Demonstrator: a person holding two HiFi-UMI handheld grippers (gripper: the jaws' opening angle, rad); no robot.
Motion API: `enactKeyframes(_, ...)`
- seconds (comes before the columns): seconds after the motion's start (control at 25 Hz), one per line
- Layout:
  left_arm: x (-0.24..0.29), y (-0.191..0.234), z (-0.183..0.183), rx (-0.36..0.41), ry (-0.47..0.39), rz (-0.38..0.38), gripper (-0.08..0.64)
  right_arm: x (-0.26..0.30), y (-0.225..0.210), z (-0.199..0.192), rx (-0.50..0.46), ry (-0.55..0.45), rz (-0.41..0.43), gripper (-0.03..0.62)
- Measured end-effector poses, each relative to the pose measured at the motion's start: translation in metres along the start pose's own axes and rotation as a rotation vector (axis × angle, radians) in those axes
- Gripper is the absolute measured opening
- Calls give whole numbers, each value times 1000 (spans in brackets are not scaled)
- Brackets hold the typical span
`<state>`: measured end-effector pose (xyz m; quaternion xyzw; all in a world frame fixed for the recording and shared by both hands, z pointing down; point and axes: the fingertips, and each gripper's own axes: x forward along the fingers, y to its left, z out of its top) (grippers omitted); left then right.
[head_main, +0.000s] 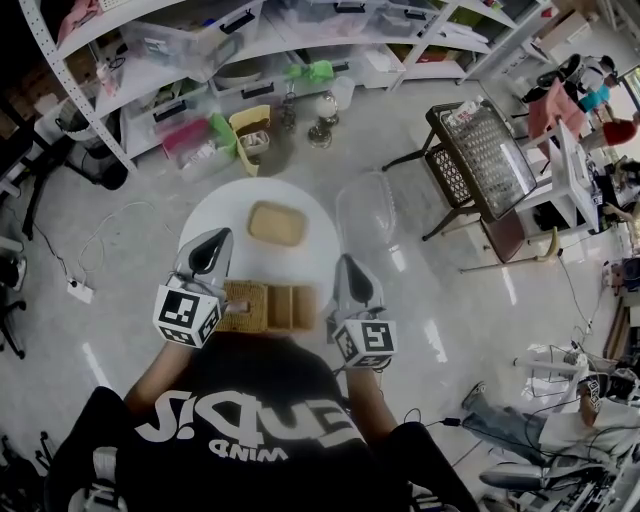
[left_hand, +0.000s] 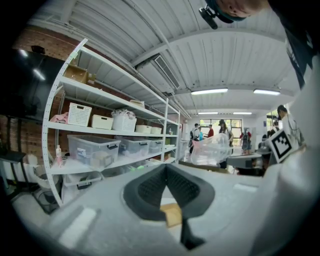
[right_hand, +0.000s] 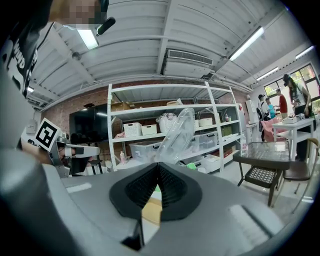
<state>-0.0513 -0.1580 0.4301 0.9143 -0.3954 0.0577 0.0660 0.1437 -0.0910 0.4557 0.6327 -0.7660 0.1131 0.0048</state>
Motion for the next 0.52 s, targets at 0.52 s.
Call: enactKeyframes(0.52, -5, -2, -1, 0, -4, -7, 2, 4, 4, 7, -2, 14, 69, 2)
